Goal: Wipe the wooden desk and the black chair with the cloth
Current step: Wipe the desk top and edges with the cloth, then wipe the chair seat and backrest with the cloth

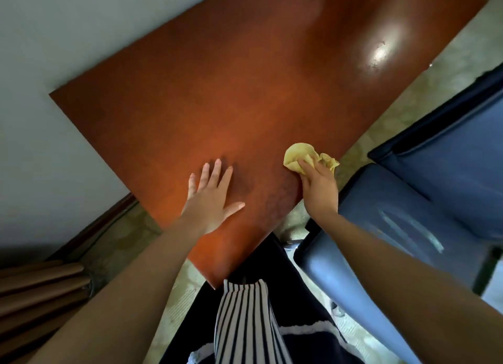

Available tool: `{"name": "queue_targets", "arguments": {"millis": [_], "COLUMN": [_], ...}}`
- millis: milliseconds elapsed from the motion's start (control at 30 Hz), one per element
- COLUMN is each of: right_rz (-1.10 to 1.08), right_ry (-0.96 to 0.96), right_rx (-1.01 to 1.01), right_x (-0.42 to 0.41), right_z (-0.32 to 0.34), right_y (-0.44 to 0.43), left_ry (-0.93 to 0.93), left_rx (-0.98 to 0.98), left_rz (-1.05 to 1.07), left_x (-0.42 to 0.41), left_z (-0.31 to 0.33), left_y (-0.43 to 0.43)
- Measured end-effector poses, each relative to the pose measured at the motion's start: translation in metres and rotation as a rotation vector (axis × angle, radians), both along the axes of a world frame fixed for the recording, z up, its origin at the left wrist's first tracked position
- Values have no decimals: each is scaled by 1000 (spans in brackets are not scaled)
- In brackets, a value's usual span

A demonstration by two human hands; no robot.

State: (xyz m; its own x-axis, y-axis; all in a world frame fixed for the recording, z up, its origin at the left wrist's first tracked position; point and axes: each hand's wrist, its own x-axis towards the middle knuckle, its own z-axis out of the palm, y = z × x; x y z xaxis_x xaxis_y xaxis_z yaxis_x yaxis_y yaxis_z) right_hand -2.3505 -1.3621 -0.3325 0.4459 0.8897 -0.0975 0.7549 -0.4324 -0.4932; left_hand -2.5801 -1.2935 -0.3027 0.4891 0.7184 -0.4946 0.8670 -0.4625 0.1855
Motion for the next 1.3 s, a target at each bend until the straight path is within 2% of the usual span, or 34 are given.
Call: {"name": "queue_targets", "arguments": {"millis": [133, 267, 367, 500, 567, 667, 800, 967, 1067, 1167, 1233, 1300], "right_rz": [-32, 31, 160, 414, 547, 671, 542, 446, 371, 327, 306, 341], "right_ry": [-36, -74, -111, -91, 2, 304, 483, 446, 415, 418, 489, 654], "right_rx": [-84, -142, -173, -202, -197, -203, -83, 144, 341, 492, 526, 494], "right_x": [-46, -93, -123, -145, -149, -138, -99, -24, 9, 30, 42, 54], "right_z": [1, 5, 8, 15, 22, 42, 88, 161, 193, 207, 213, 221], "right_y": [-24, -47, -65, -86, -96, -105, -113, -141, -170, -206, -230, -252], "left_ry": [-26, -49, -57, -156, -227, -384, -679, -1071, -1261, -1316, -1368, -1416], "left_rx": [5, 30, 34, 22, 1, -26, -72, -313, -429, -441, -419, -388], "left_rz": [-10, 0, 44, 159, 240, 405, 699, 946, 848, 657, 667, 704], "left_x": [-20, -48, -64, -69, -62, -44, -16, 39, 79, 125, 149, 161], "left_z": [2, 2, 0, 0, 2, 15, 46, 111, 149, 176, 187, 196], "left_y": [-30, -49, -57, -74, -83, -101, -128, -179, -213, -251, -273, -288]}}
